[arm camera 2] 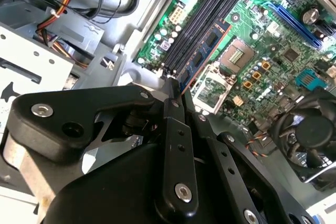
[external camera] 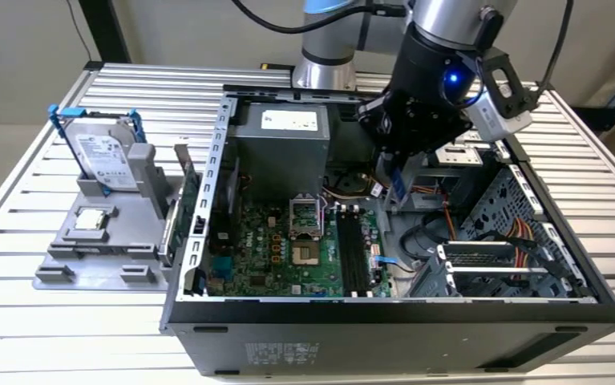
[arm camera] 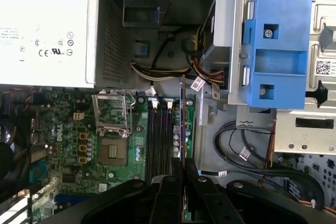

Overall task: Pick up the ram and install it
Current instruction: 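Insert the ram into the slot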

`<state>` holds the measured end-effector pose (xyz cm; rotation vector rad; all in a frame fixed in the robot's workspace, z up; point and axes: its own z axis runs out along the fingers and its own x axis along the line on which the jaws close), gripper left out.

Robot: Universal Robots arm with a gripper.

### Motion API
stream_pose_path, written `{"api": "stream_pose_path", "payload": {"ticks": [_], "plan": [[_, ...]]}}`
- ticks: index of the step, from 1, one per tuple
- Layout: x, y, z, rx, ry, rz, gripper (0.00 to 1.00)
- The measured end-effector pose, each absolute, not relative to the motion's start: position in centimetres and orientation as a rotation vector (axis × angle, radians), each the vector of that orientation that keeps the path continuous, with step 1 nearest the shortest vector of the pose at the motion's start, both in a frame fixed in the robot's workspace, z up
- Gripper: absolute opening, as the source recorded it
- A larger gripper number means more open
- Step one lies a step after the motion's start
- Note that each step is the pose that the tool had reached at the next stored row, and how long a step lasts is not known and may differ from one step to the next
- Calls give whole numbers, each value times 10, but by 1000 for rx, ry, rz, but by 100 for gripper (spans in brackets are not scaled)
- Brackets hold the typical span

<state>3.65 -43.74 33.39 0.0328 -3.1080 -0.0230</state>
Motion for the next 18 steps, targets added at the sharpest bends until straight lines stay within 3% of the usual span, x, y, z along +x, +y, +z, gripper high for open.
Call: {"api": "stream_pose_path", "payload": {"ticks": [18], "plan": [[36,-439,318,31,-3108,-23,0]]}}
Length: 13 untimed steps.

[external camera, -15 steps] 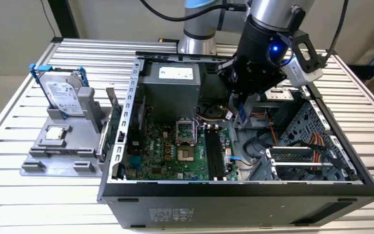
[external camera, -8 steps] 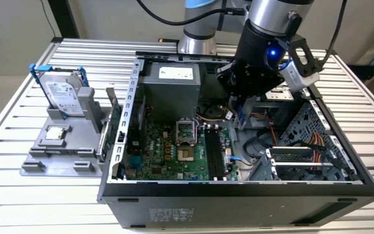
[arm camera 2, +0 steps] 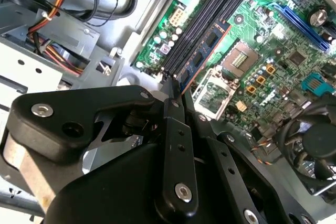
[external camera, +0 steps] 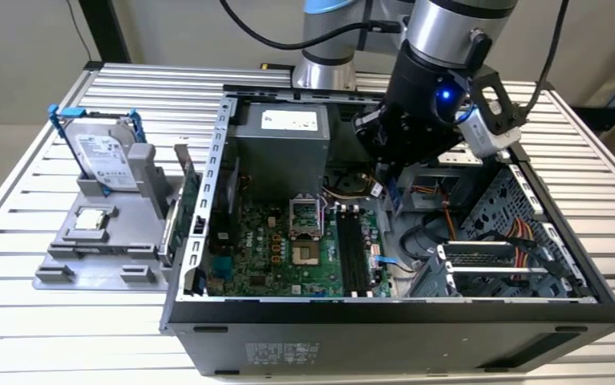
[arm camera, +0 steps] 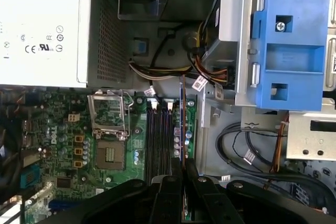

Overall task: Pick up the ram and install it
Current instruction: 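Insert the ram into the slot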

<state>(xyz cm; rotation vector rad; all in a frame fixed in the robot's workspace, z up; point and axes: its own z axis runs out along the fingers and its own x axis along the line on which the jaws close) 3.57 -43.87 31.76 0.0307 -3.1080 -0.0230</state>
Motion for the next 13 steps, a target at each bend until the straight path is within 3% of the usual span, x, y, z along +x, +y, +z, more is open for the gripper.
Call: {"api": "stream_pose_path", "payload": {"ticks": [13], "plan": [[35,-443,309,27,-3109,-26,0]]}}
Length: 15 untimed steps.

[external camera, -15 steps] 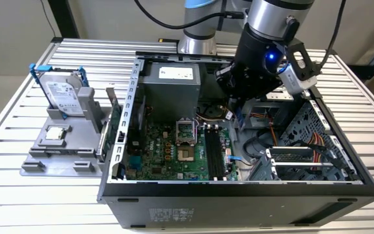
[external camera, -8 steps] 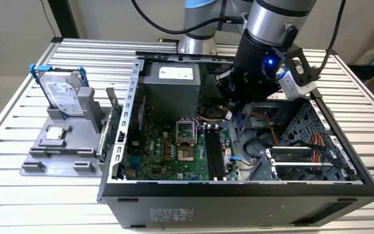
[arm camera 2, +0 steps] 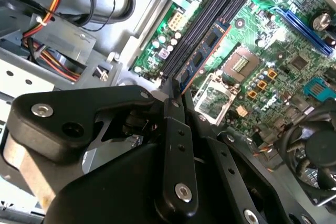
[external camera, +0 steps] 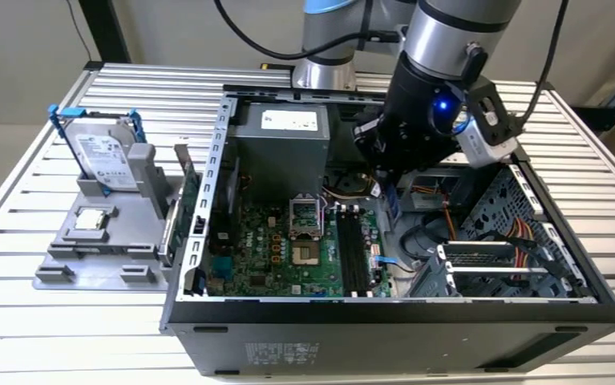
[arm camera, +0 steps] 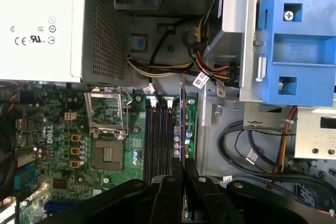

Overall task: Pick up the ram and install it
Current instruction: 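Insert the ram into the slot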

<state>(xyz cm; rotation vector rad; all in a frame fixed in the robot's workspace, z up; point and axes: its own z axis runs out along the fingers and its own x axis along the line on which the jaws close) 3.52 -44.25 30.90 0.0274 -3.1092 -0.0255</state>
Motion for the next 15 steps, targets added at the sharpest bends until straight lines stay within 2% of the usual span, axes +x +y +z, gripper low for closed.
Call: {"api": "stream_pose_path", "payload": {"ticks": [15], "plan": [[34,-456,289,-45,-3110,-26,0]]}}
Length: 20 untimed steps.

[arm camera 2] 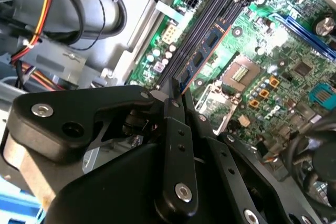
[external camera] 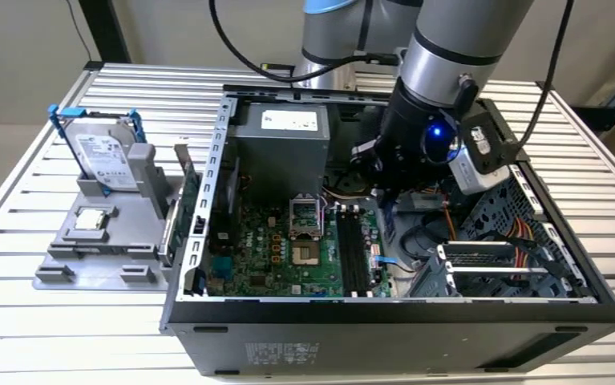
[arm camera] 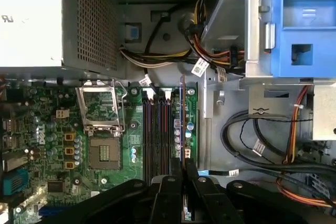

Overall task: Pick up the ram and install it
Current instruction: 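Insert the ram into the slot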

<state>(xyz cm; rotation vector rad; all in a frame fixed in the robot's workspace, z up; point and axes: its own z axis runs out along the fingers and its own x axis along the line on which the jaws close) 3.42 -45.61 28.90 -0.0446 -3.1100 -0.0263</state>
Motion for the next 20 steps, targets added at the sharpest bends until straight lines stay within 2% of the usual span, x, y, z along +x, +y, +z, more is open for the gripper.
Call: {"api": "stream_pose_path", "payload": {"ticks": [20], "plan": [[31,-471,254,-45,-3110,-26,0]]}}
